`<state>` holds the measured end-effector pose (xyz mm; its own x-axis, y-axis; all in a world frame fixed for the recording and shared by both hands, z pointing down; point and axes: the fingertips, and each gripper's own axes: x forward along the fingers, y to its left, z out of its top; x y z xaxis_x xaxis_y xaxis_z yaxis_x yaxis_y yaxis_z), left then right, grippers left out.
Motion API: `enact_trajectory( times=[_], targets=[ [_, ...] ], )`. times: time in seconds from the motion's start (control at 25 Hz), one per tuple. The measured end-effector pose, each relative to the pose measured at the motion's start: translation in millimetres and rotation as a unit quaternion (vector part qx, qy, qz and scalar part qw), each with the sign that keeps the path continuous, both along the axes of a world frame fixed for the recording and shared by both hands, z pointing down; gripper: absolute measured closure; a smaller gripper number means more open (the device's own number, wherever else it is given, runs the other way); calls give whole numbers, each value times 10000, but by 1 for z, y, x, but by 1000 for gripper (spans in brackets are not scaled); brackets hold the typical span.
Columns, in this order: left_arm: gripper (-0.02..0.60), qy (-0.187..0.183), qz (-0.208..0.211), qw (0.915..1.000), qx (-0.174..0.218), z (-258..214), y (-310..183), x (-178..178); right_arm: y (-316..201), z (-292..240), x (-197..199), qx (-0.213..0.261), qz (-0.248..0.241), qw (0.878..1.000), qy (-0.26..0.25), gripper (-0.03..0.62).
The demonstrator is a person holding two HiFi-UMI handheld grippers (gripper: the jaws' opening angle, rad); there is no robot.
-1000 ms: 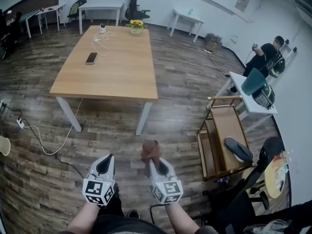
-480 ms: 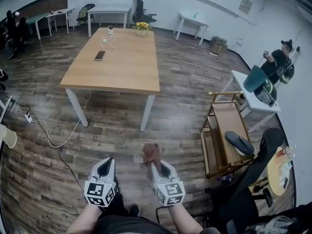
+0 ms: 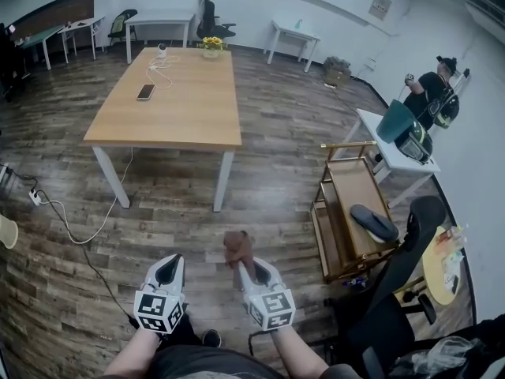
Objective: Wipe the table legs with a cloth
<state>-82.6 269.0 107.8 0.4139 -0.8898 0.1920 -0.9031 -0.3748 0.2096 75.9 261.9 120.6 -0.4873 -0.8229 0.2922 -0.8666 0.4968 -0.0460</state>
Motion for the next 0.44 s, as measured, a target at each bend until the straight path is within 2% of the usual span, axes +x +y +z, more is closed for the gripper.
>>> enact_trajectory(
  times=[0.44],
  targets=[
    [561,79,-104,9998,-141,7,0,-12,2,15,1,-252,28,9997,72,538]
  ],
)
